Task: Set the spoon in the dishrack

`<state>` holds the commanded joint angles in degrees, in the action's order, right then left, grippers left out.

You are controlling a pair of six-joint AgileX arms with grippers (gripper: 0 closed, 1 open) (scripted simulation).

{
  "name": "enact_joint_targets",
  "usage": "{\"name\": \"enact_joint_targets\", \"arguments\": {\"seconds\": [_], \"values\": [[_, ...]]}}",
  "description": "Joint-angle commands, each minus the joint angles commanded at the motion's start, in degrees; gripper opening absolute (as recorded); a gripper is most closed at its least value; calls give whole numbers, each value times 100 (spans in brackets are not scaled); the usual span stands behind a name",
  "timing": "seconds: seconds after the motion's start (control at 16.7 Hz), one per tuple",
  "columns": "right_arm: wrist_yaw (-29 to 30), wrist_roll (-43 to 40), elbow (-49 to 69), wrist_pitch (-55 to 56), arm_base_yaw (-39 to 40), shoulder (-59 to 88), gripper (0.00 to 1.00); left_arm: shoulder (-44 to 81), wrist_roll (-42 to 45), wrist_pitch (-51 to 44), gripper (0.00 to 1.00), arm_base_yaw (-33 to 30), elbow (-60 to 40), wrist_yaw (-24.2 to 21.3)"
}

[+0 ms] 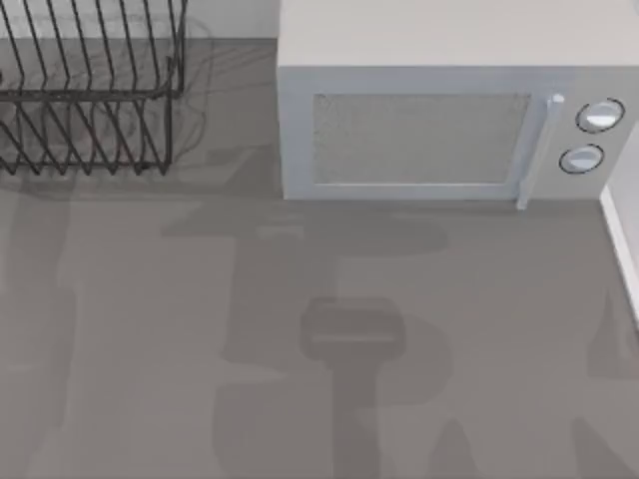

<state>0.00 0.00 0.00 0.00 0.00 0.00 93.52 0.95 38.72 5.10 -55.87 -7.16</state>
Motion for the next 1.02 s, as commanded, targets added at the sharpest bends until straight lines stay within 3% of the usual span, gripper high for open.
{"name": "enact_joint_targets", "arguments": {"seconds": [0.24,0.54,1.02], "values": [[0,0,0,0,0,0,100,657,-5,825,0,-118,271,102],[0,0,0,0,0,0,100,706,-5,886,0,-128,295,111],[0,0,0,0,0,0,100,706,-5,886,60,-128,295,111]]}}
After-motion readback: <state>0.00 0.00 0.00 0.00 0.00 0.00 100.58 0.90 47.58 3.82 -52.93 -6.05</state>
